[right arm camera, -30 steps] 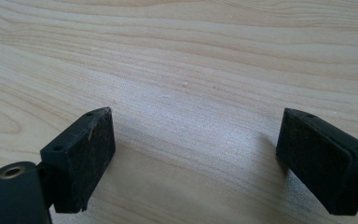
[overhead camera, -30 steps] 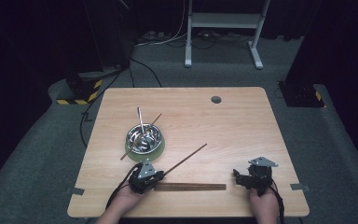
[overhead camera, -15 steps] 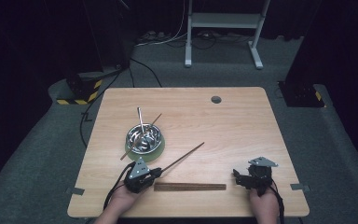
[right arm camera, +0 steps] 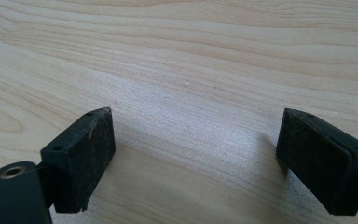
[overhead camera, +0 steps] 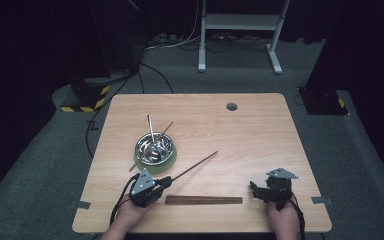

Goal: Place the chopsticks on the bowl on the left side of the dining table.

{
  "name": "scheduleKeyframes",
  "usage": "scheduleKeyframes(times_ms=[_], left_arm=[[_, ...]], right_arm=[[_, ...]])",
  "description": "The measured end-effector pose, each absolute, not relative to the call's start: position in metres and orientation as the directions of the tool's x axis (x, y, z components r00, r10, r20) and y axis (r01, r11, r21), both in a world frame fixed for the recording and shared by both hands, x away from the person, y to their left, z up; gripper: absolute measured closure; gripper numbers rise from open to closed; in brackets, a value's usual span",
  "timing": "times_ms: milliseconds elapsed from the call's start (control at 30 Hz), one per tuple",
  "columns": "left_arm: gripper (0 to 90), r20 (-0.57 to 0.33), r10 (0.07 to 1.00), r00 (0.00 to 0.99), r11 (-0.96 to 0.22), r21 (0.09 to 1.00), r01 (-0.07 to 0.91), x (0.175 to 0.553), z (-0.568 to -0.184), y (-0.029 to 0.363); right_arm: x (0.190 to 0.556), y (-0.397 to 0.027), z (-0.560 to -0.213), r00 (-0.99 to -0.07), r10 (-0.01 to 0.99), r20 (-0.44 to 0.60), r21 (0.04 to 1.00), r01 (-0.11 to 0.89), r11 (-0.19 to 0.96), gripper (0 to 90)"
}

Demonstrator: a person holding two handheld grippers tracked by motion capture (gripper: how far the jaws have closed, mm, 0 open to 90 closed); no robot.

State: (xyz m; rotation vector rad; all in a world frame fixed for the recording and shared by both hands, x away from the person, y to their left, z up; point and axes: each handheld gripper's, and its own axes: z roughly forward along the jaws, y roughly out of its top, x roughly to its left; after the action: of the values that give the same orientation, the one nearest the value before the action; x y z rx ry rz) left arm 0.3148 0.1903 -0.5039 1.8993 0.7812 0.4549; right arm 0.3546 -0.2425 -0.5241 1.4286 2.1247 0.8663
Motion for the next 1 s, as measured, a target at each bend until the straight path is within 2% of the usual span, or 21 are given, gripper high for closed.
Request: scheduleKeyframes(times_ms=[267, 1000], left_arm=[[83.7, -0.029, 0.714, 0.7, -0.254, 0.921, 0.297, 0.313, -0.499, 0.197], [83.7, -0.002, 0.784, 0.621, -0.223, 0.932, 0.285, 0.318, -0.493, 0.225]], right_arm=[[0.354, -0.243, -0.523, -0.377, 0.926, -0.003, 0.699, 0.662, 0.272, 11.3], [0.354, -0.243, -0.523, -0.378, 0.926, -0.006, 0.699, 0.66, 0.274, 11.3]])
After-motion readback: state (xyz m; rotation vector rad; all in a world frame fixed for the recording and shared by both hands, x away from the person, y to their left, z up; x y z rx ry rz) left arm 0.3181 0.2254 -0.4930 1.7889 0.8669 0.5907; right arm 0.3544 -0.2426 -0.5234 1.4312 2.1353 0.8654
